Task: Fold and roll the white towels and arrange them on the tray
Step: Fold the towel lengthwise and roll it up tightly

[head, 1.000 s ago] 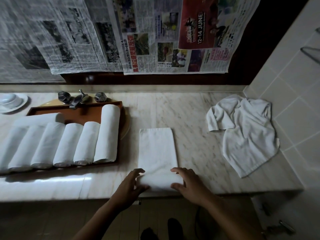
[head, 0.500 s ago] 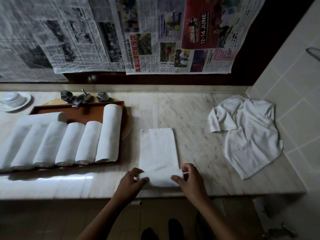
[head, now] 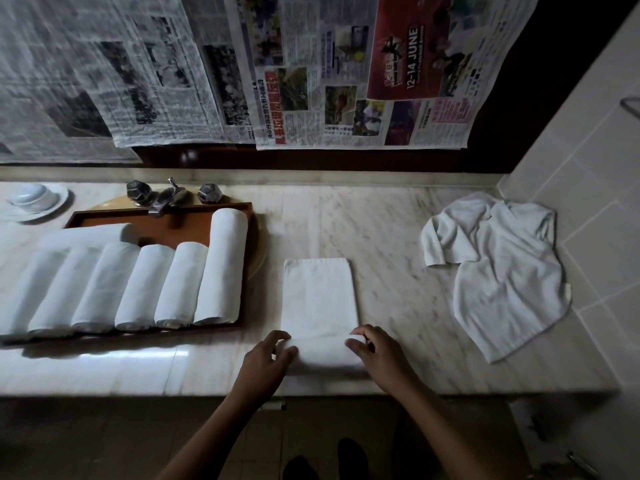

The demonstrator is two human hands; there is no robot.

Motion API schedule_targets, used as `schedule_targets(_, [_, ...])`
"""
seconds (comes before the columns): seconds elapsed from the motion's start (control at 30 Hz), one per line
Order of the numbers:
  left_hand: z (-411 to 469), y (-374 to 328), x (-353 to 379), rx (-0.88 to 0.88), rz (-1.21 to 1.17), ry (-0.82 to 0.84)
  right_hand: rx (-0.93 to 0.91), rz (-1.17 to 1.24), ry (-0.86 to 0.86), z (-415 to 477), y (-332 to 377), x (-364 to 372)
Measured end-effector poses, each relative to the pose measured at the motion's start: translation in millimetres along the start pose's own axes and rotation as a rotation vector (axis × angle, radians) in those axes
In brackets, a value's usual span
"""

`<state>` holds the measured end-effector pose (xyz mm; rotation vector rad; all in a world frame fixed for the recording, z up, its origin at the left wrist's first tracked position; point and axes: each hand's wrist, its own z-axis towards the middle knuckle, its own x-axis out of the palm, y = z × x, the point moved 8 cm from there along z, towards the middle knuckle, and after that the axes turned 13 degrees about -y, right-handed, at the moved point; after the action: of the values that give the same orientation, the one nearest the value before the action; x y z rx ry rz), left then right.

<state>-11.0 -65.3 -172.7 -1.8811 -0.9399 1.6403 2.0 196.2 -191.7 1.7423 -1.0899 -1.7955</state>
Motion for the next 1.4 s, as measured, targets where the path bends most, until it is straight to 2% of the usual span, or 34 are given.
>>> schedule_targets(0.17, [7.9, -1.1, 1.1, -0.028, 0.015, -0.011, 0.004, -0.070, -0.024, 8.2, 5.2, 0.0])
schedule_targets(0.3, [16.7, 0.5, 3.5, -0.047, 0.037, 0.003, -0.402, -0.388, -0.226, -15.8, 37.6, 1.1])
schedule_targets(0.4, [20.0, 1.1, 5.2, -0.040, 0.060, 0.009, -0.612, -0.521, -0.178, -44.7, 51.0, 23.7])
schedule_targets(0.47, [17.8, -5.3, 4.3, 0.067, 0.162, -0.067, -0.611, -0.579, -0.108, -50.6, 41.5, 35.5])
schedule_targets(0.57, [-2.6, -30.0, 7.7, 0.402, 0.354, -0.223, -0.596, -0.617, -0.049, -48.5, 35.4, 38.7])
schedule_targets(0.67, [-13.4, -33.0, 29.2, 0.575, 0.487, -0.148, -0.590, -0.630, -0.003, -42.3, 34.5, 40.8])
schedule_targets(0.83, [5.7, -15.6, 41.4, 0.588, 0.581, 0.018, -0.586, -0.652, 0.059, -21.9, 41.1, 38.6])
schedule_targets(1.17, [5.2, -20.6, 32.5, 0.638, 0.587, 0.143, -0.476, -0.665, 0.304, -17.1, 52.4, 29.1])
schedule_targets(1.4, [-13.5, -14.2, 30.4, 0.500, 0.464, 0.198, -0.459, -0.626, 0.318, -38.2, 43.1, 26.7])
